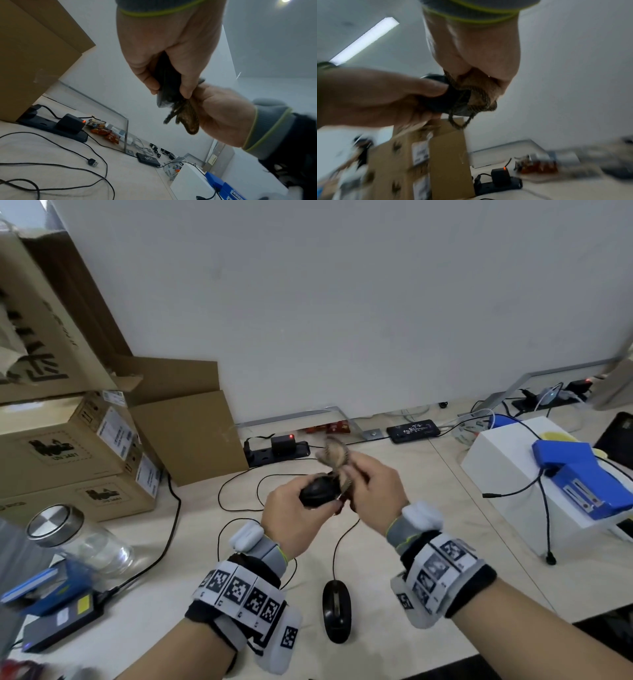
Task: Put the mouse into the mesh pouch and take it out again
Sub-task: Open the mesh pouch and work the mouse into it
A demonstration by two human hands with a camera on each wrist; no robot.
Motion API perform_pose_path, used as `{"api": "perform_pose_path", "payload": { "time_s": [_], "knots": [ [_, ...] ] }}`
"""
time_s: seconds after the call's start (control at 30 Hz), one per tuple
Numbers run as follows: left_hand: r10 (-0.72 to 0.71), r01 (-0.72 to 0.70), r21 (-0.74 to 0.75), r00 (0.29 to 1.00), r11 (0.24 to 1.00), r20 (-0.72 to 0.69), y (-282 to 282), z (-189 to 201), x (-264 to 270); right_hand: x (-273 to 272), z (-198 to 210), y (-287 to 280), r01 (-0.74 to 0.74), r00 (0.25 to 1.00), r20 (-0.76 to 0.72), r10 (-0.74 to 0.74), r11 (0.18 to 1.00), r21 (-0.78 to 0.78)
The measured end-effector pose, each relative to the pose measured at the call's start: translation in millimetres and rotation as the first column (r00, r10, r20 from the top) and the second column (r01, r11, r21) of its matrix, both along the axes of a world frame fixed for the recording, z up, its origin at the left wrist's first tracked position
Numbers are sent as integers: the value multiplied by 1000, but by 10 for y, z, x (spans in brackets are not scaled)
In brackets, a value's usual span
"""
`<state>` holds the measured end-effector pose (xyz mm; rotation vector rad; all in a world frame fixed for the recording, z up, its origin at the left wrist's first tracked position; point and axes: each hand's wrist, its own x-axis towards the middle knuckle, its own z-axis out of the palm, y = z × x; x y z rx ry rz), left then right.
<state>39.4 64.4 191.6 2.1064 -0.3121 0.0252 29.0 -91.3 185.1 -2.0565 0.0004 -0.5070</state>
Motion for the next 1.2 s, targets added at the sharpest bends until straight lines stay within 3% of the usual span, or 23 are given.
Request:
{"api": "perform_pose_path", "payload": {
  "time_s": [0.1, 0.17, 0.23, 0.3, 0.37, 0.47, 0.57, 0.63, 0.67, 0.73, 0.8, 0.83, 0.93, 1.0, 1.07, 1.13, 1.2],
  "knots": [
    [-42, 40, -80, 999, 996, -21, -1, 12, -20, 138, -114, -153, 246, 957, -221, -186, 925, 291],
    [-42, 36, -145, 998, 989, -37, 8, 2, 17, 128, -97, -177, 275, 949, -285, -135, 796, 540],
    [-55, 42, -190, 996, 981, -65, 9, 3, 32, 85, -55, -142, 254, 952, -300, -60, 702, 666],
    [-86, 62, -228, 991, 972, -99, -19, 12, 16, 54, 5, -69, 206, 965, -262, -26, 695, 689],
    [-118, 65, -339, 983, 939, -138, -75, 40, -18, 20, 44, 46, 156, 982, -178, -59, 782, 603],
    [-133, -56, -597, 954, 800, -268, -165, 80, -17, -102, 72, 190, 34, 998, 37, -46, 960, 278],
    [-235, -139, -751, 899, 646, -368, -180, 104, 22, -143, 94, 196, -37, 988, 152, 25, 996, 76],
    [-304, -164, -805, 868, 571, -393, -161, 138, 26, -116, 126, 157, 84, 990, 94, -101, 982, 170],
    [-341, -168, -828, 854, 534, -393, -152, 154, 27, -101, 153, 141, 152, 987, 9, -163, 940, 306],
    [-395, -184, -851, 824, 492, -406, -145, 177, 20, -84, 210, 131, 226, 973, -176, -149, 766, 602],
    [-362, -194, -815, 823, 546, -438, -161, 152, 18, -81, 257, 116, 237, 966, -249, -72, 637, 734],
    [-293, -181, -765, 850, 617, -438, -171, 124, 20, -85, 278, 109, 227, 967, -253, -44, 603, 764],
    [-78, -61, -504, 965, 861, -250, -174, 41, 23, -67, 309, 68, 207, 973, -227, -41, 591, 780],
    [-90, 63, -279, 992, 958, -86, -157, 24, 22, -72, 308, 69, 182, 976, -216, -17, 608, 773],
    [-120, 100, -223, 990, 970, -74, -149, 24, 14, -91, 298, 87, 150, 978, -209, 19, 635, 758],
    [-139, 0, -420, 944, 907, -299, -153, 56, 11, -87, 286, 76, 145, 981, -192, -5, 674, 724],
    [-223, -183, -593, 809, 784, -544, -120, 115, 8, -66, 292, 23, 188, 982, -145, -122, 717, 671]
  ]
}}
